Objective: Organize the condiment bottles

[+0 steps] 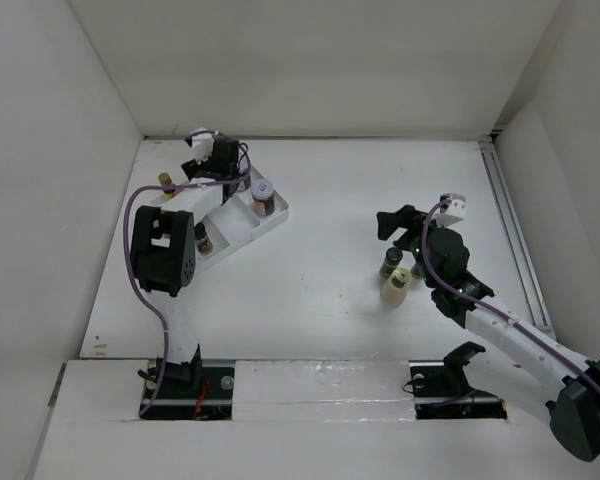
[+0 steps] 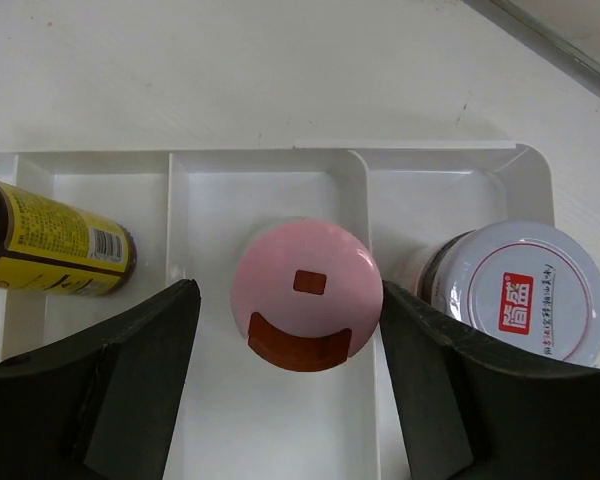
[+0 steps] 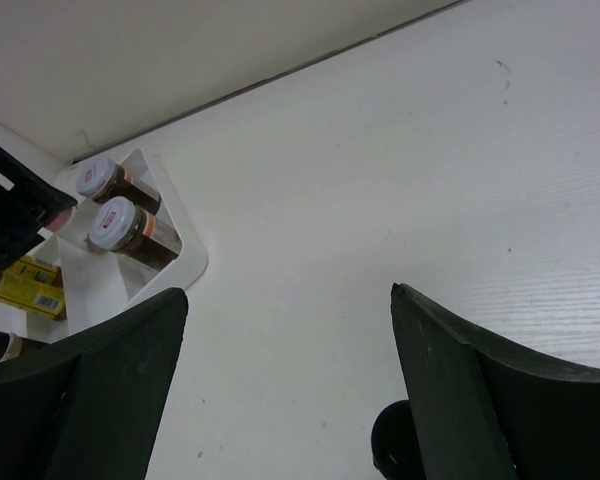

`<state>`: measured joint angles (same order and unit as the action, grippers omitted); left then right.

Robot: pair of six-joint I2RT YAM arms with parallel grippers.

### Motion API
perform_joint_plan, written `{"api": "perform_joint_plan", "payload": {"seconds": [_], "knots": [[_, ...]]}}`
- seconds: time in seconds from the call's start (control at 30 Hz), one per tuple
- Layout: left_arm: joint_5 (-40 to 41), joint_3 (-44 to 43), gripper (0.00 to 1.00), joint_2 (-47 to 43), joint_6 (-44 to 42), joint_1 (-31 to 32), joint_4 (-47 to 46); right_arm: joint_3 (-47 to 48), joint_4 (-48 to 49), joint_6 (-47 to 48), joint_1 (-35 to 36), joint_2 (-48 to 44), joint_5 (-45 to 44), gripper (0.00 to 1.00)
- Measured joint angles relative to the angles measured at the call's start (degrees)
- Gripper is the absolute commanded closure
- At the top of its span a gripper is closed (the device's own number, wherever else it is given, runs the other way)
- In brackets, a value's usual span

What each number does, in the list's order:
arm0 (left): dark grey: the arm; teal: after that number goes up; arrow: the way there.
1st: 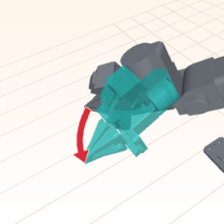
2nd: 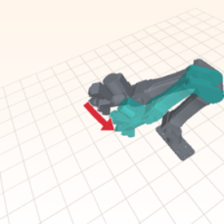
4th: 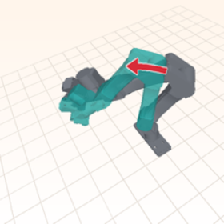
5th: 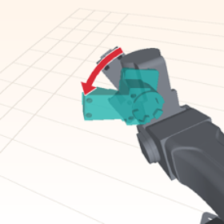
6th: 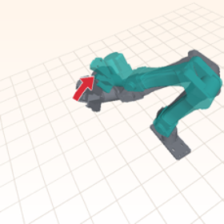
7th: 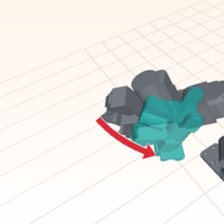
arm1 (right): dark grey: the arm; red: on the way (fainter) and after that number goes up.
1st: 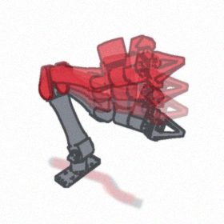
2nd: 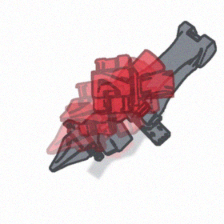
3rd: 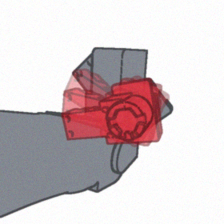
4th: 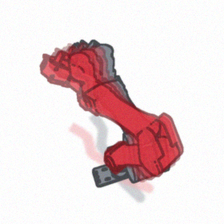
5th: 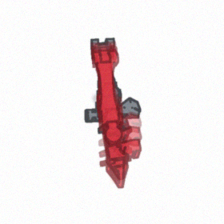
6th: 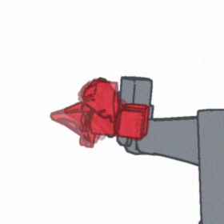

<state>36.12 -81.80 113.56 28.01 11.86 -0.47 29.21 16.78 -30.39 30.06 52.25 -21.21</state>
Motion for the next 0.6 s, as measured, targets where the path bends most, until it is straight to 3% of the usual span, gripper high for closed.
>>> {"api": "perform_joint_plan", "payload": {"seconds": [0.17,0.27,0.33,0.4,0.43,0.47,0.5,0.6], "knots": [[-2.47,4.2,0.34,-6.75,0.31,0.7,-1.6,0.0,0.0,0.0,0.0,-0.04,-0.42,0.12],[-3.02,6.69,0.34,-15.37,-0.31,5.29,-3.93,0.0,0.0,0.0,0.0,-0.04,-0.83,0.16],[-3.69,8.04,0.34,-21.05,-1.01,11.63,-8.07,0.0,-0.04,0.37,0.0,-0.11,-1.27,0.45],[-6.23,10.45,0.34,-25.55,-1.4,19.65,-13.03,0.02,-0.63,0.76,0.0,-0.66,-2.25,0.88],[-8.11,11.85,0.34,-26.84,-1.6,23.87,-15.39,0.07,-1.81,0.33,0.0,-1.46,-3.34,0.92],[-10.29,13.11,0.32,-27.41,-1.77,27.78,-17.33,0.09,-2.14,0.76,0.0,-2.64,-3.8,0.92],[-12.68,14.4,0.32,-27.39,-1.88,31.26,-18.97,0.22,-2.99,0.5,0.0,-4.13,-5.11,0.85],[-18.91,17.44,0.21,-24.48,-2.78,38.47,-20.31,0.24,-4.74,-0.04,0.0,-10.45,-9.09,0.48]]}}
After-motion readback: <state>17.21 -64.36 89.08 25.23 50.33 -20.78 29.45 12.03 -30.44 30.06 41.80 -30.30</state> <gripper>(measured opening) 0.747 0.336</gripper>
